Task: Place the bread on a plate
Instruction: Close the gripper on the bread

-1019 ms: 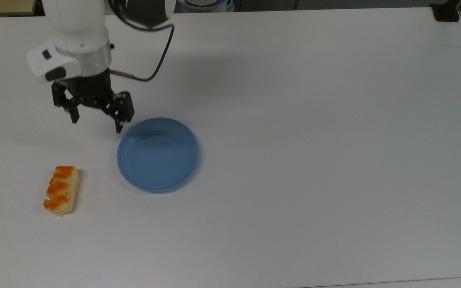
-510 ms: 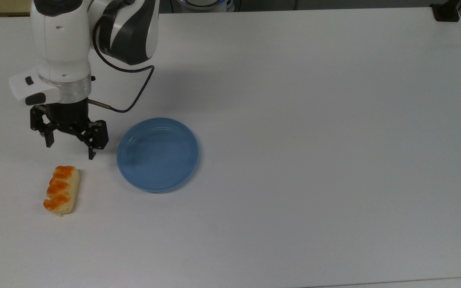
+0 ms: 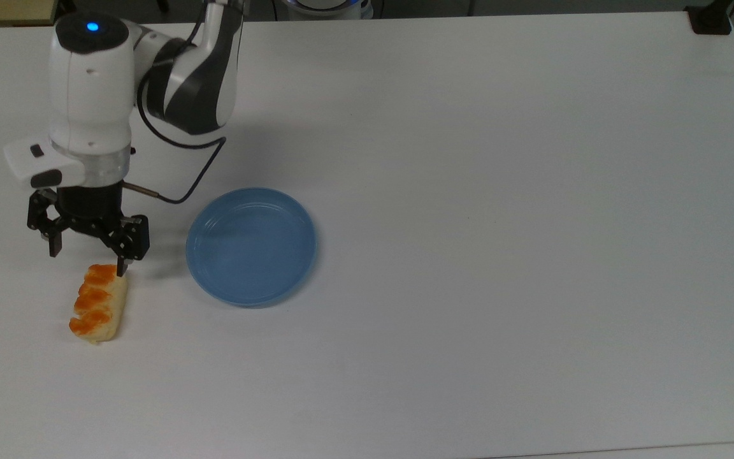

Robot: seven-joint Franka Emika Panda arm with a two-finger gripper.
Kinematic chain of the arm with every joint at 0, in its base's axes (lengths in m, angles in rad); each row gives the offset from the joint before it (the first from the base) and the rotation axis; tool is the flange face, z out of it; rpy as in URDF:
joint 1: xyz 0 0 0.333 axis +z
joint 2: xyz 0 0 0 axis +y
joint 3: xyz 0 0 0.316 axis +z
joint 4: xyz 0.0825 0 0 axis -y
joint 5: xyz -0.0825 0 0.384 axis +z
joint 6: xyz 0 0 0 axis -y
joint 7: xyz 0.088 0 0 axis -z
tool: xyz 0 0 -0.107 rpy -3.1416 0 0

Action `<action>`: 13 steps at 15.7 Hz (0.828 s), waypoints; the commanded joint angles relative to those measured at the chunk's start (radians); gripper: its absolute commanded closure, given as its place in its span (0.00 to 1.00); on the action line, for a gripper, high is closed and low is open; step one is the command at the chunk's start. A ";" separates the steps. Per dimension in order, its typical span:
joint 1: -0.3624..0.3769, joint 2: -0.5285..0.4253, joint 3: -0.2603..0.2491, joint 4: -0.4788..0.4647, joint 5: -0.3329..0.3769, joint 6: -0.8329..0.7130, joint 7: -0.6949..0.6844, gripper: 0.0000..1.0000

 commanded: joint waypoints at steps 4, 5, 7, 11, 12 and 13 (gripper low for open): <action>-0.009 0.141 -0.026 0.089 0.001 0.100 -0.002 0.00; -0.009 0.156 -0.026 0.098 0.005 0.101 0.021 0.02; -0.009 0.164 -0.025 0.115 0.007 0.101 0.084 0.09; -0.005 0.165 -0.019 0.112 0.008 0.100 0.098 0.53; -0.005 0.164 -0.019 0.111 0.008 0.100 0.097 0.62; -0.001 0.158 -0.019 0.108 0.011 0.098 0.095 0.66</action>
